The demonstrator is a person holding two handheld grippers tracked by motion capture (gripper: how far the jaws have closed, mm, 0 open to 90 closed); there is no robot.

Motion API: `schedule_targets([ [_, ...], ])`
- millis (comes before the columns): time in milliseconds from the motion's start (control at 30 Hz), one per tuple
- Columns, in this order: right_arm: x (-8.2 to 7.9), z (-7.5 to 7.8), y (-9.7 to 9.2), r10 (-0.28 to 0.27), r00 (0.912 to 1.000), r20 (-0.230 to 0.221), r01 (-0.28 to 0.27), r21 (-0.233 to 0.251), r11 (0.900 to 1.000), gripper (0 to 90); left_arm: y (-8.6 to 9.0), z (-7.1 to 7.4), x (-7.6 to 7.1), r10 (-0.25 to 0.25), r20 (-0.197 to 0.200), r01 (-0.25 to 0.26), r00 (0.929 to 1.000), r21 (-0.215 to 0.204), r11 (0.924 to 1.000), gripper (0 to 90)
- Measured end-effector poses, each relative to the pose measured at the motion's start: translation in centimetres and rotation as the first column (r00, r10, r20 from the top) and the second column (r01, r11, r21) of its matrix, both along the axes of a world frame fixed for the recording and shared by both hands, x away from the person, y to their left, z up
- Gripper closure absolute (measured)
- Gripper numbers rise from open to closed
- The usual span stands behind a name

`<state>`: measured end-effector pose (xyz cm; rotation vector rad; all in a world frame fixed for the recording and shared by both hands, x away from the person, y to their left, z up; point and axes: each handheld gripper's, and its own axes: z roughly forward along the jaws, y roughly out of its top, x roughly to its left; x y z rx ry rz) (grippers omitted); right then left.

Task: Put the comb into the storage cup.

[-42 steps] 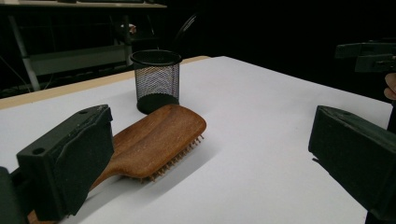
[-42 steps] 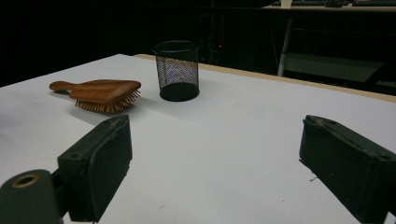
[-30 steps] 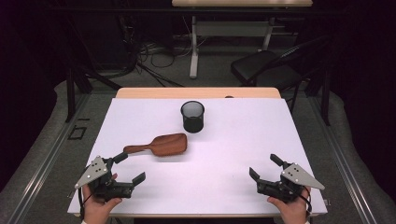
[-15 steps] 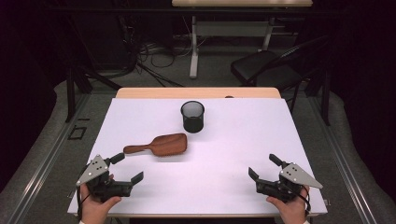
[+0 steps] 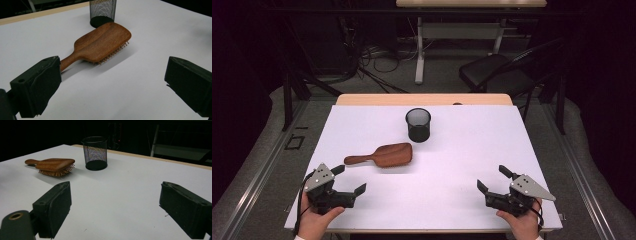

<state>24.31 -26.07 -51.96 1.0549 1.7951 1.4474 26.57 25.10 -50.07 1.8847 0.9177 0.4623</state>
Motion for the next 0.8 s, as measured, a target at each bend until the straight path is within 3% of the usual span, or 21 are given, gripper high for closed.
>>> schedule_targets([
  [400,0.1,-0.2,-0.2,-0.018,0.9996,-0.021,0.018,0.005,0.9998,11.0,-0.3,0.4,1.6,0.049,-0.09,-0.044,0.9947,0.059,0.9973,2.1],
  [800,0.3,-0.3,-0.3,-0.03,0.9991,-0.029,0.03,0.012,0.9995,11.8,0.6,1.0,3.1,0.081,-0.163,-0.064,0.9833,0.108,0.9921,2.1],
])
